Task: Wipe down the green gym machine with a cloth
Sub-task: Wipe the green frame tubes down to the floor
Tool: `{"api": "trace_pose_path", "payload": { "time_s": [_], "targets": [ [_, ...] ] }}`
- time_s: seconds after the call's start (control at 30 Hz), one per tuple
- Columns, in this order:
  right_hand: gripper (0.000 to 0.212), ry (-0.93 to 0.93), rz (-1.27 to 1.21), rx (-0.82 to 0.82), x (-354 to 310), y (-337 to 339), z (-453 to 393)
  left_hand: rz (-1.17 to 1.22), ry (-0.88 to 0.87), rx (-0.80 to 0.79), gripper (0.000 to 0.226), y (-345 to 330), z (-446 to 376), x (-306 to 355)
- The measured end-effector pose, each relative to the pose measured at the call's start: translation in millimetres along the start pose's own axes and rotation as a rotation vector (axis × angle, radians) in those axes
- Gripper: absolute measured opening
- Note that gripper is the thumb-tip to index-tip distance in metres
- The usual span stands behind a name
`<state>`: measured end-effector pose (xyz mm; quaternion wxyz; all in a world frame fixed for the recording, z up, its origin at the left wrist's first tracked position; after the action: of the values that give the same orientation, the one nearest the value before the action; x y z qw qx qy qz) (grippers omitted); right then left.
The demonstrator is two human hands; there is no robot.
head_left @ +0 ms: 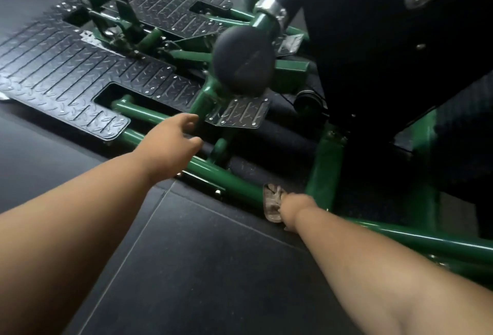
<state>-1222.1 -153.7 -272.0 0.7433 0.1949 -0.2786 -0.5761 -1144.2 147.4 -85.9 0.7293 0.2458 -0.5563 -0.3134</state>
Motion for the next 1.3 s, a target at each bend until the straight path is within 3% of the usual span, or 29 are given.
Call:
{"api": "trace_pose_path", "payload": {
  "time_s": [0.1, 0.2, 0.37, 0.47, 0.63, 0.7, 0.77, 0.83, 0.9, 0.97, 1.03, 1.17, 1.3],
  "targets": [
    [0.089, 0.007, -0.065, -0.046, 29.2, -11.1, 10.6, 0.041, -0.005, 0.007, 0.058, -8.8, 3.0, 20.2],
    [0.087, 0.049, -0.104, -0.041, 40.1, -11.3, 13.5, 0.054, 0.004, -0.097, 0.055, -43.9, 6.5, 30.1],
    [0.044, -0.015, -0.228, -0.068, 60.4, -15.6, 18.3, -0.105, 0.001, -0.27, 0.055, -119.3, 7.3, 32.1],
    [0.034, -0.052, -0.312, 0.011, 72.1, -16.3, 23.5, -0.248, 0.001, -0.406, 0.054, -159.5, 10.6, 24.8],
    [0.056, -0.088, -0.418, 0.131, 85.5, -23.5, 19.4, -0.638, -0.075, -0.583, 0.078, -210.6, 9.3, 6.4],
    [0.054, -0.19, -0.533, 0.233, 104.1, -19.2, 12.3, -0.744, -0.079, -0.631, 0.085, -223.5, 11.5, -0.8],
    [0.05, -0.317, -0.615, 0.351, 126.0, -9.4, 3.1, -0.806, -0.097, -0.618, 0.086, -229.2, 11.8, -4.0],
    [0.068, -0.392, -0.686, 0.388, 144.9, -2.6, -11.9, -0.838, -0.131, -0.553, 0.084, -231.0, 8.4, 0.3],
    [0.088, -0.449, -0.702, 0.362, 157.1, 4.0, -24.9, -0.864, -0.166, -0.486, 0.082, -231.7, 2.1, 7.9],
    [0.095, -0.456, -0.66, 0.349, 162.1, 11.1, -36.0, -0.87, -0.199, -0.445, 0.076, -234.9, -5.7, 16.3],
    [0.09, -0.42, -0.631, 0.317, 152.6, 10.4, -52.6, -0.865, -0.222, -0.424, 0.069, -238.5, -15.9, 15.7],
    [0.05, -0.301, -0.368, 0.043, 110.9, -32.2, -96.1, -0.86, -0.225, -0.432, 0.07, -240.5, -22.5, 4.1],
    [0.071, -0.277, -0.425, 0.068, 98.2, -46.0, -92.6, -0.87, -0.238, -0.437, 0.075, -243.6, -20.0, 2.1]
  ]
}}
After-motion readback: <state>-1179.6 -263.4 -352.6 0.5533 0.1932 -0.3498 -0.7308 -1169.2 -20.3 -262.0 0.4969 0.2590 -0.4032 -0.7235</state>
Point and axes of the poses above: each hand's wrist, its own z-axis away from the middle knuckle, its own y-axis out of the back of the hand, x = y × z, the point moved 8 cm from there along -z, towards the middle knuckle, and after that the axes turned 1 degree about y, right-handed, at the moved point
